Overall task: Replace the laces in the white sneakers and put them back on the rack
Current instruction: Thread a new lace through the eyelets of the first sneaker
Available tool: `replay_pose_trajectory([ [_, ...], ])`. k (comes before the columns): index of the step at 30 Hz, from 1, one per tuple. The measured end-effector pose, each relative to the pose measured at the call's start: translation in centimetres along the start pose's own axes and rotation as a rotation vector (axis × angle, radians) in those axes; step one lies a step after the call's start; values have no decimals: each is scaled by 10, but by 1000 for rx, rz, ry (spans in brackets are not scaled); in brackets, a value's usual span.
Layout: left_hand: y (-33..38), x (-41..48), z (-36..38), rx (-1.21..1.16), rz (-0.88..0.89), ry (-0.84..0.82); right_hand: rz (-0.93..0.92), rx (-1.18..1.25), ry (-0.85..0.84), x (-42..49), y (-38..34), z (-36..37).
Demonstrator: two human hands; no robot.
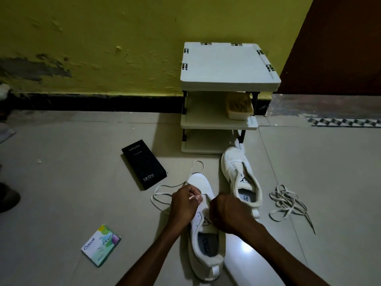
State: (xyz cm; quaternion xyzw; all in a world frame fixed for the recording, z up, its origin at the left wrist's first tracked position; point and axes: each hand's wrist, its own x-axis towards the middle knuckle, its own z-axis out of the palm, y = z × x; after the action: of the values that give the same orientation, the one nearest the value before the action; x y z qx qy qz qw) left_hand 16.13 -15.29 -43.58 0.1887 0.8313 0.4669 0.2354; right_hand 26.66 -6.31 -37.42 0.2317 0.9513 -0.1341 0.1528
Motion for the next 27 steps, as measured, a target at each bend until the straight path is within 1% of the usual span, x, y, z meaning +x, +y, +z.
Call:
replay_pose_trajectory([
  [4,1,-1,1,24,1,-3,-44,-38,-112,-1,-2,-7],
  [7,0,0,-1,45,15,-10,-99,45,-231,-1,9,-14],
  [9,0,0,-2,74,65,-41,-119,109,-250,0,16,-19],
  [10,0,-1,-3,83,96,-66,-102,162,-222,0,18,-20],
  [12,-1,-3,-1,109,137,-85,-33,249,-92,0,18,-18],
  [14,-2,-3,2,147,163,-55,61,262,77,0,12,-9],
  [16,-2,-6,6,165,182,-25,140,302,177,1,7,3],
  [18,-2,-9,9,213,210,-3,184,302,206,3,3,13],
  [21,-2,-11,9,304,265,40,189,284,209,4,1,16],
  [27,10,-3,4,660,367,-43,186,358,255,6,3,16],
])
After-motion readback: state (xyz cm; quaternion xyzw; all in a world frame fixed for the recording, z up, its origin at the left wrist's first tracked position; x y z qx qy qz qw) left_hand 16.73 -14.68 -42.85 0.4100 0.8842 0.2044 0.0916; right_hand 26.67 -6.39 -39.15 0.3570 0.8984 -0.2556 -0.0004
